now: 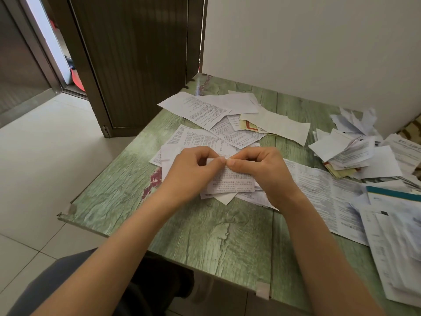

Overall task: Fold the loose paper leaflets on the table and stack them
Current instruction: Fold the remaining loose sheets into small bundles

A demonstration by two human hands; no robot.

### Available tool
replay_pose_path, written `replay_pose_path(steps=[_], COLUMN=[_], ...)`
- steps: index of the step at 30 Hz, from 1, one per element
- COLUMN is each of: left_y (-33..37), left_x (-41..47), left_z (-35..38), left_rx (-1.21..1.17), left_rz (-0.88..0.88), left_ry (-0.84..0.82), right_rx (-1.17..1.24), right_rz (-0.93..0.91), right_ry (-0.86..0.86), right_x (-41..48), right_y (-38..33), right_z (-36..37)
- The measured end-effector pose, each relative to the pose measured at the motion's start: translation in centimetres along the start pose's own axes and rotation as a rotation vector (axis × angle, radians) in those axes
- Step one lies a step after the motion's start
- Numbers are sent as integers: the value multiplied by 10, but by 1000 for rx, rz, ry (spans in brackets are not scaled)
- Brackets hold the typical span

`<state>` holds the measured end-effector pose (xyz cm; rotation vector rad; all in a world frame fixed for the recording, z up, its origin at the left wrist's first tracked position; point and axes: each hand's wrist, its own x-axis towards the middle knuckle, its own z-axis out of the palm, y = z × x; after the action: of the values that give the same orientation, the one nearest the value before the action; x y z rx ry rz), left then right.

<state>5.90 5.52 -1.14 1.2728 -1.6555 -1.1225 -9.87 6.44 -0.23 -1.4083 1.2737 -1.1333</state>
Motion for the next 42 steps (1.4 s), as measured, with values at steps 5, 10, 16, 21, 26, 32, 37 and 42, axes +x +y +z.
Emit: replay_pose_path(steps=[5, 10, 16, 21, 26, 32, 37, 42], left_y=[-3, 5, 12, 6, 12, 7, 13, 8], left_x=[0, 5, 2, -1, -10, 1, 6, 8], left_z=[-3, -14, -28, -62, -36, -10, -9, -13], left_rx=[192, 93, 136, 243, 20, 117, 71, 64], left_rz=[103, 12, -63, -13, -13, 40, 49, 51], left_ry=[17, -55, -95, 253, 50, 76, 53, 88], right_rx=[-58, 35, 65, 66, 54, 66, 14, -5], right_rz=[15, 33, 64, 33, 12, 13, 73, 71], right_ry=[-25, -52, -88, 30, -14, -10, -6, 76], right_x=[1, 0, 0, 2, 0, -1, 1, 2], right_y=[4, 0, -1, -2, -3, 0, -2, 0], right_z=[3, -2, 7, -1, 5, 4, -7, -18])
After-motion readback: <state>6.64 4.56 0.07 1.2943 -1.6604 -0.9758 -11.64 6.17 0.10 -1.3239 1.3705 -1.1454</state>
